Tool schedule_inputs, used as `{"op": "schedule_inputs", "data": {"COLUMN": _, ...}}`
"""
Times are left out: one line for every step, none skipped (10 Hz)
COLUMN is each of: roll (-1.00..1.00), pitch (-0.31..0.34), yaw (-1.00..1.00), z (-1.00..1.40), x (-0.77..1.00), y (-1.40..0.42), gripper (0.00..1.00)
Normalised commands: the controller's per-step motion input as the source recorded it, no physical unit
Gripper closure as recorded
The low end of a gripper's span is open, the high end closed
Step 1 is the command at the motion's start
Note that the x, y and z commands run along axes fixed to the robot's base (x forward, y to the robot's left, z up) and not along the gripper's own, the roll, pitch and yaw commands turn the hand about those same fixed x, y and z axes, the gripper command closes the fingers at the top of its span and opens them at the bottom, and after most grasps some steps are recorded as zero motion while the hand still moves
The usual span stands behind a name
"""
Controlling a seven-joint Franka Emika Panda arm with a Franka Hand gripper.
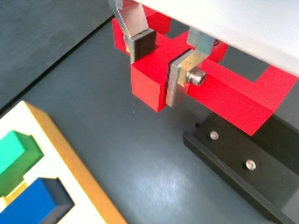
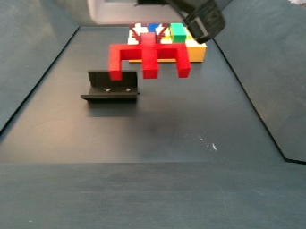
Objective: Pick up the red object. Move up. Place the red object on the fixture. Regrasp the red object. Move to above the board. Insert the red object.
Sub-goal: Place the red object on the fixture.
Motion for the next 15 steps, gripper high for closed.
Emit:
{"op": "schedule_inputs", "data": {"roll": -0.95, "pitch": 0.149, "yaw": 0.00, "z": 0.00, "x": 0.77, "y": 0.08, "gripper": 1.00}}
{"op": "schedule_inputs", "data": {"roll": -0.97, "pitch": 0.054, "yaw": 0.00, "z": 0.01, "x": 0.80, "y": 0.01, "gripper": 1.00}}
{"op": "schedule_inputs", "data": {"roll": -0.95, "pitch": 0.000, "yaw": 0.00, "z": 0.00, "x": 0.82, "y": 0.01, "gripper": 1.00}}
{"op": "schedule_inputs", "data": {"roll": -0.94, "pitch": 0.000, "yaw": 0.00, "z": 0.01, "x": 0.83, "y": 0.00, "gripper": 1.00}}
{"op": "schedule_inputs", "data": {"roll": -0.89, "pitch": 0.000, "yaw": 0.00, "z": 0.00, "x": 0.83, "y": 0.00, "gripper": 1.00}}
{"op": "schedule_inputs", "data": {"roll": -0.66, "pitch": 0.000, "yaw": 0.00, "z": -0.04, "x": 0.91, "y": 0.01, "gripper": 1.00}}
{"op": "schedule_inputs", "data": {"roll": -0.62, "pitch": 0.014, "yaw": 0.00, "z": -0.03, "x": 0.95, "y": 0.01, "gripper": 1.00}}
{"op": "schedule_inputs", "data": {"roll": -0.62, "pitch": 0.069, "yaw": -0.01, "z": 0.00, "x": 0.96, "y": 0.06, "gripper": 1.00}}
{"op": "schedule_inputs", "data": {"roll": -0.55, "pitch": 0.069, "yaw": 0.00, "z": 0.00, "x": 0.99, "y": 0.11, "gripper": 1.00}}
{"op": "schedule_inputs", "data": {"roll": -0.24, "pitch": 0.189, "yaw": 0.00, "z": -0.04, "x": 0.98, "y": 0.10, "gripper": 1.00}}
{"op": "schedule_inputs", "data": {"roll": 0.17, "pitch": 0.326, "yaw": 0.00, "z": -0.23, "x": 1.00, "y": 0.00, "gripper": 1.00}}
{"op": "schedule_inputs", "data": {"roll": 0.39, "pitch": 0.289, "yaw": -0.01, "z": -0.33, "x": 0.95, "y": -0.09, "gripper": 1.00}}
{"op": "schedule_inputs", "data": {"roll": 0.49, "pitch": 0.383, "yaw": -0.05, "z": -0.27, "x": 0.83, "y": -0.07, "gripper": 1.00}}
{"op": "schedule_inputs", "data": {"roll": 0.24, "pitch": 0.263, "yaw": -0.17, "z": -0.22, "x": 0.55, "y": -0.02, "gripper": 1.00}}
{"op": "schedule_inputs", "data": {"roll": 0.02, "pitch": 0.194, "yaw": -0.19, "z": -0.04, "x": 0.56, "y": -0.04, "gripper": 1.00}}
